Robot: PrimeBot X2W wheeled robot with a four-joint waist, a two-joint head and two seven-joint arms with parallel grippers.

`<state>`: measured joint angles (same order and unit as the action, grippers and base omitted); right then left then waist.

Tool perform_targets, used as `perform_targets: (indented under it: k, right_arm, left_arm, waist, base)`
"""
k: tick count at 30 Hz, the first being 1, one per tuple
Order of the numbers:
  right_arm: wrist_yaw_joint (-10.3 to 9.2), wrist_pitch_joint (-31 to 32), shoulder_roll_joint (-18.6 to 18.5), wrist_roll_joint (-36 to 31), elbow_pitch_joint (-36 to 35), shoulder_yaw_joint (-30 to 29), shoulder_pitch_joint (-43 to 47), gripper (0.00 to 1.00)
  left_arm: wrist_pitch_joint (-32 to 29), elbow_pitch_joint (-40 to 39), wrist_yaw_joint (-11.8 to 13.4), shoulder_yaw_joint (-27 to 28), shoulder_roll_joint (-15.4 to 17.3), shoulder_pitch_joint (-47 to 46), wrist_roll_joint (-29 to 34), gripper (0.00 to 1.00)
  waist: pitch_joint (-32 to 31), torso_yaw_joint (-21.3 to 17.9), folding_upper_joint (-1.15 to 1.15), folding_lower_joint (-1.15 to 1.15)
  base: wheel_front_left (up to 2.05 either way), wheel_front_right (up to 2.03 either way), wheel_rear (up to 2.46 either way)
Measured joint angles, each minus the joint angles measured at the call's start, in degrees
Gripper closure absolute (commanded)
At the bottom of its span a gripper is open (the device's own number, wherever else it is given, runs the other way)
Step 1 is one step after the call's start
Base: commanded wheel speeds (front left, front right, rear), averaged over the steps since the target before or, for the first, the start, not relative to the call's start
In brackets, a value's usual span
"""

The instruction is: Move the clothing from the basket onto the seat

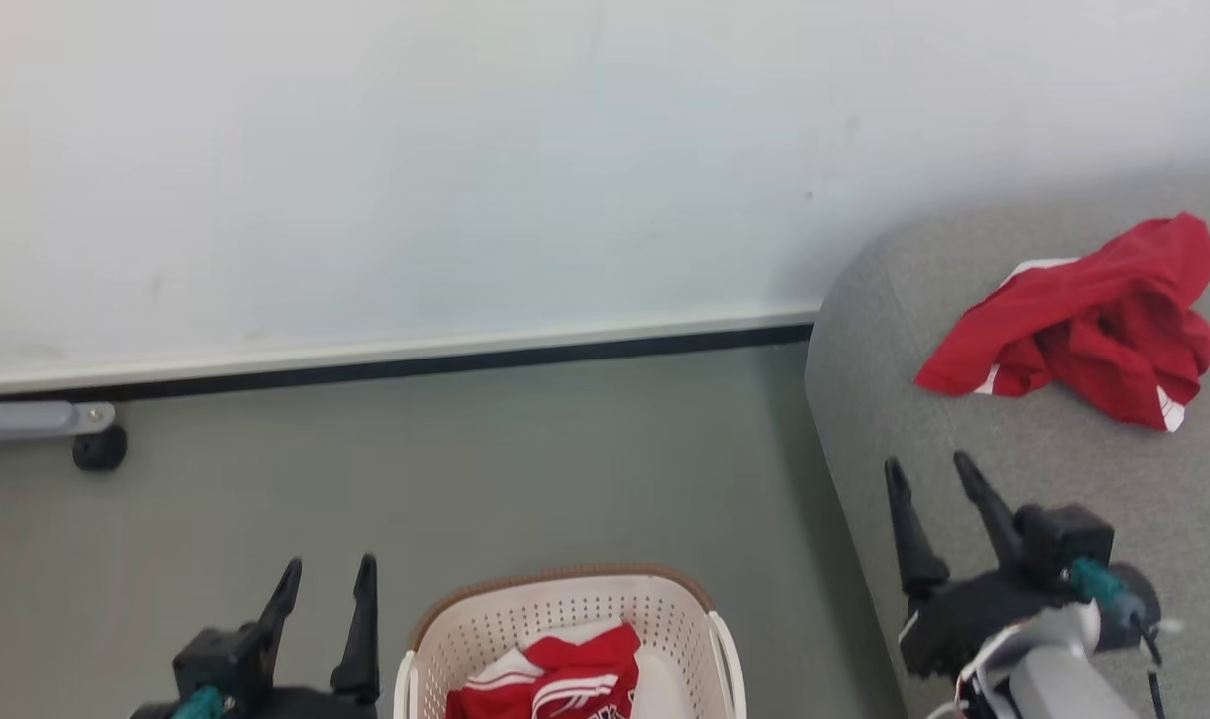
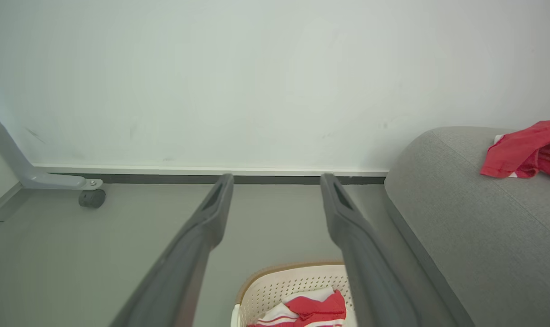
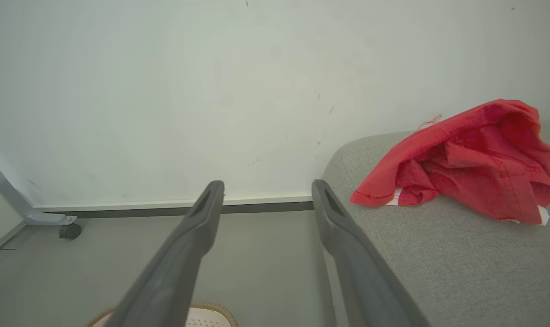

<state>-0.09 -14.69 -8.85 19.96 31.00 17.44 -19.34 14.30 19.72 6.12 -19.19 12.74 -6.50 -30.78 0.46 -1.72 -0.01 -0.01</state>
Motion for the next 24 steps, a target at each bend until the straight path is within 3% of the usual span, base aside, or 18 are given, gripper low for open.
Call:
perform_targets:
  k: [11, 24]
  right_arm:
    - [-3.03, 0.0, -0.5, -1.4, -11.2, -0.9, 13.8, 0.00]
    - [-4.52, 0.0, -0.4, -2.3, -19.6, -2.2, 20.5, 0.00]
  left_arm:
    - [0.0, -5.4, 0.5, 3.7, 1.3, 10.2, 1.9, 0.00]
    - [0.0, -9.6, 1.0, 7.7, 1.2, 14.9, 3.2, 0.00]
  waist:
    - [-6.6, 0.6, 0.00, 0.00]
    - [-7.2, 1.4, 0.01, 0.01]
  base:
    - [0.00, 0.00, 0.00]
    - [0.00, 0.00, 0.00]
